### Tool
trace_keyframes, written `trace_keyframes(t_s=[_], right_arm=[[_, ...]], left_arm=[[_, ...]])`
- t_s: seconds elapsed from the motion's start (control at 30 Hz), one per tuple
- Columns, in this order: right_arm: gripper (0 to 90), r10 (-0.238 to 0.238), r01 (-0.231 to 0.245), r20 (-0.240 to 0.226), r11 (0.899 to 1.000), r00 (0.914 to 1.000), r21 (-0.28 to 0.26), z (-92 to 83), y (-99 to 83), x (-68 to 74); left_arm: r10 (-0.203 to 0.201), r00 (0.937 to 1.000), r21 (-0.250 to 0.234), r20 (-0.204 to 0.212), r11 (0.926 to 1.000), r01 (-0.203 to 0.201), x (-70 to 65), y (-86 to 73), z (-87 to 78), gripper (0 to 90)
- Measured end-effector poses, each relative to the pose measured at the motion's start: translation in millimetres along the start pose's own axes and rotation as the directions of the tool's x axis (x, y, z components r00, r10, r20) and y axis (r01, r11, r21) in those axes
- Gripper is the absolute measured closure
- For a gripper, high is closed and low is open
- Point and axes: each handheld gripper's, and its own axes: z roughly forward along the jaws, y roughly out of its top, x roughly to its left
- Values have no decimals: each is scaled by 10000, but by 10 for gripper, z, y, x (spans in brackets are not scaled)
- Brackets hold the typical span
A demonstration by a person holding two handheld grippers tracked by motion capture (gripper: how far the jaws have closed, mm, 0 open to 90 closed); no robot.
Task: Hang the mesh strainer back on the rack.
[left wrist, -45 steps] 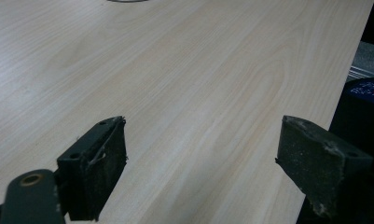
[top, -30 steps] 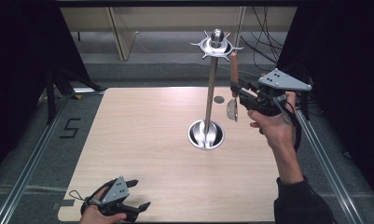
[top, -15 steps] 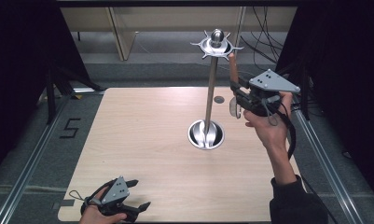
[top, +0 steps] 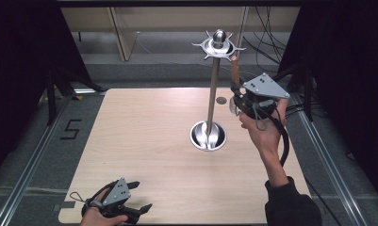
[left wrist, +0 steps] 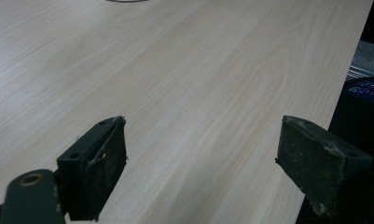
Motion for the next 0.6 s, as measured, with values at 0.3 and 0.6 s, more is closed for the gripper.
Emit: trace_keyframes(t_s=[0.3, 0.6], right_arm=[[712, -49, 50, 88, 10000, 9999, -69, 7, 49, 2], [712, -391, 386, 735, 9992, 9965, 84, 46, 35, 80]], left_arm=[[41, 10000, 80, -21, 10000, -41, 3, 2, -5, 152], [94, 9999, 52, -39, 9999, -94, 2, 3, -7, 152]])
